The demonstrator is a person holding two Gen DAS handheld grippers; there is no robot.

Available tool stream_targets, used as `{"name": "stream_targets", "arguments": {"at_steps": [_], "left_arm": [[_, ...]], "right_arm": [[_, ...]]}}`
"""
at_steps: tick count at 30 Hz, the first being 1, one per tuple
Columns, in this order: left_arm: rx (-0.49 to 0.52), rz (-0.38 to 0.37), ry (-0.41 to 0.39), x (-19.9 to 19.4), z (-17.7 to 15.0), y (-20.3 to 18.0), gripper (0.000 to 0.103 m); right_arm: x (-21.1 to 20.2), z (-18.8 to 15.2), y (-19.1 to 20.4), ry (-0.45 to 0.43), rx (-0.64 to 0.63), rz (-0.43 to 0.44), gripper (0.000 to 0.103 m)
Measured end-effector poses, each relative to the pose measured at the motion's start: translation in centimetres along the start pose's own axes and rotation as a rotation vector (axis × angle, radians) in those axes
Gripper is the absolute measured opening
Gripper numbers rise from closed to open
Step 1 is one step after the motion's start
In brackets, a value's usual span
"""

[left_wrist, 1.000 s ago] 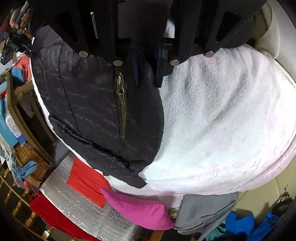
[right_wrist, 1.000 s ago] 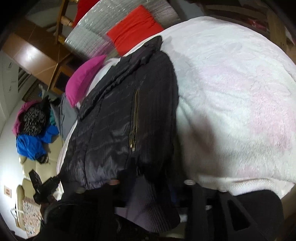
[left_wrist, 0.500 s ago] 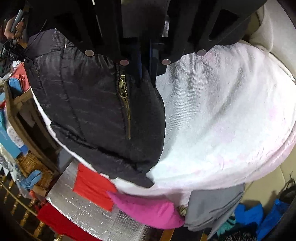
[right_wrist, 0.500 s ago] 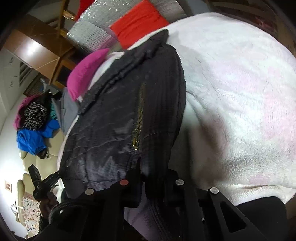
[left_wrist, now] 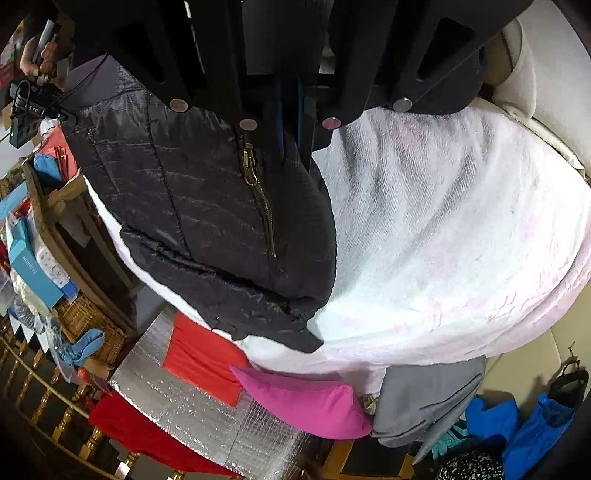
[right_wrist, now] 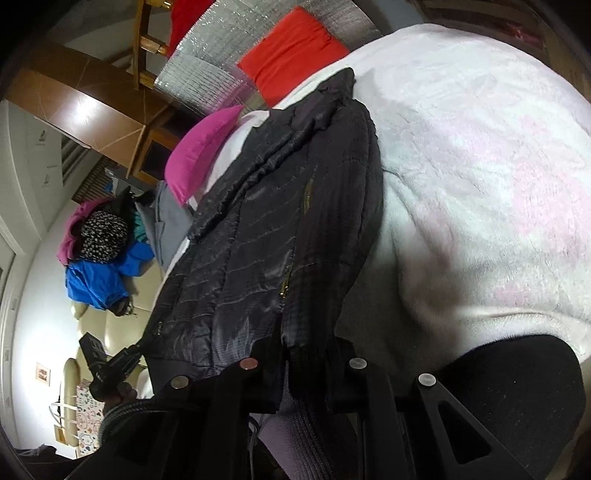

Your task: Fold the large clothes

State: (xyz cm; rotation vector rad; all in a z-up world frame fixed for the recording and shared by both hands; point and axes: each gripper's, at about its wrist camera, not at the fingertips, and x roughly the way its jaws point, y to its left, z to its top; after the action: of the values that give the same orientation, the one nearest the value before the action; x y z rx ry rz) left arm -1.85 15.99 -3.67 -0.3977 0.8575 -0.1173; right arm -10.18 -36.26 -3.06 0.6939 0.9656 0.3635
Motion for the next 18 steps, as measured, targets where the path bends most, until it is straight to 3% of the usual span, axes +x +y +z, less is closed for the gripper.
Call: {"name": "stream_targets", "arguments": {"at_steps": [7,18], "left_arm": [[-0.041,-0.005,0.030,1.0,0.0,1.2,0.006],[-0.043,-0.021,0.004,0.6,1.2,0.9,0.006]], "right_arm": [[-0.4,0.7,0.1,-0.010,0.005,0.033,0.017],[-1.1,1.4,0.5,-0.047,0.023,0.108,0.017]]}}
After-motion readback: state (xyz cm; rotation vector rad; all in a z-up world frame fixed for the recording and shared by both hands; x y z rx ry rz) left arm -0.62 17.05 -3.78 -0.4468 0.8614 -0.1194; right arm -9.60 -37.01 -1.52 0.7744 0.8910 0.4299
